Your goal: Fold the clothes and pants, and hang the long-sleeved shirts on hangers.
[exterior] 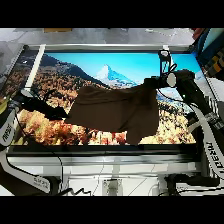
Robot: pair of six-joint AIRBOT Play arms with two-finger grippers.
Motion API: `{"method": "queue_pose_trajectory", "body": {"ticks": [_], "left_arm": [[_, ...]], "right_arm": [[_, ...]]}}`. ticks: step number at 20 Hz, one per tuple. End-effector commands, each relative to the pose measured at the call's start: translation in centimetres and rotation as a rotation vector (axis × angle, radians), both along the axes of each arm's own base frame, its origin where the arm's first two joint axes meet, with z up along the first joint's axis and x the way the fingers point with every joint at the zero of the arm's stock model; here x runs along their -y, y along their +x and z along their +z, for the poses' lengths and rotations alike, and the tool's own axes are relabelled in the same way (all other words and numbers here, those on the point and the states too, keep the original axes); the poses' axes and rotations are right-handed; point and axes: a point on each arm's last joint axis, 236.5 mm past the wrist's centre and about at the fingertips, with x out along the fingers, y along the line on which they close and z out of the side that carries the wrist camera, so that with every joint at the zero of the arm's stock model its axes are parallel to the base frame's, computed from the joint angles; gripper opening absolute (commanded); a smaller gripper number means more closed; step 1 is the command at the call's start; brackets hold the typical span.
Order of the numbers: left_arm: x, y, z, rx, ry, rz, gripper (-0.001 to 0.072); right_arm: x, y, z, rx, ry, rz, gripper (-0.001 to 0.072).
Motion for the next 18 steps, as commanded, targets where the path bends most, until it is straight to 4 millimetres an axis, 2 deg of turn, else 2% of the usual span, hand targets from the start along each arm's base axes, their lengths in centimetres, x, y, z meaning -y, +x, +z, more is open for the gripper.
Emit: {"method": "queue_pose_trajectory", "body": {"ticks": [1, 5, 6, 7, 8, 10, 11, 12, 13, 15, 17, 18], "left_arm": [[0.8, -1.2, -1.9, -0.076, -0.049, -0.022, 0.0463], [1.8, -0.1, -2.9, -0.072, -0.098, 0.030, 0.0457], [2.0, 0.0, -2.8, -0.068, -0.111, 0.037, 0.0381], [2.1, 0.1, -2.7, -0.061, -0.116, 0.034, 0.0177], [2.1, 0.1, -2.6, -0.060, -0.117, 0.034, 0.0024], [2.2, 0.0, -2.3, -0.061, -0.120, 0.030, 0.0016], [2.1, 0.1, -2.1, -0.056, -0.119, 0.028, 0.0015], [2.1, 0.2, -1.7, -0.045, -0.117, 0.026, 0.0015], [2.1, 0.3, -1.2, -0.030, -0.113, 0.023, 0.0014], [2.0, 0.7, 0.5, 0.028, -0.105, 0.000, 0.0014], [1.7, 1.2, 2.3, 0.080, -0.091, -0.002, 0.0015], [1.6, 1.3, 3.0, 0.101, -0.086, -0.004, 0.0015]], "right_arm": [[0.0, 0.0, 0.0, -0.001, 0.002, 0.000, 0.0014], [0.0, 0.0, 0.0, -0.001, 0.002, 0.000, 0.0015], [0.0, 0.0, 0.0, -0.001, 0.001, 0.000, 0.0014], [0.0, 0.0, 0.0, -0.001, 0.001, 0.000, 0.0014], [0.0, 0.0, 0.0, -0.001, 0.000, 0.000, 0.0014], [0.7, 0.1, 0.0, 0.000, -0.016, -0.007, 0.0017], [1.4, 0.1, -0.1, -0.003, -0.022, -0.018, 0.0096], [2.4, 0.0, -0.3, -0.015, -0.027, -0.038, 0.0332], [3.7, -0.3, -0.6, -0.040, -0.034, -0.063, 0.0454], [7.8, -2.5, -2.1, -0.157, -0.068, -0.129, 0.0448], [12.1, -5.7, -3.5, -0.306, -0.107, -0.165, 0.0441], [13.9, -7.4, -4.1, -0.375, -0.114, -0.178, 0.0378]]}}
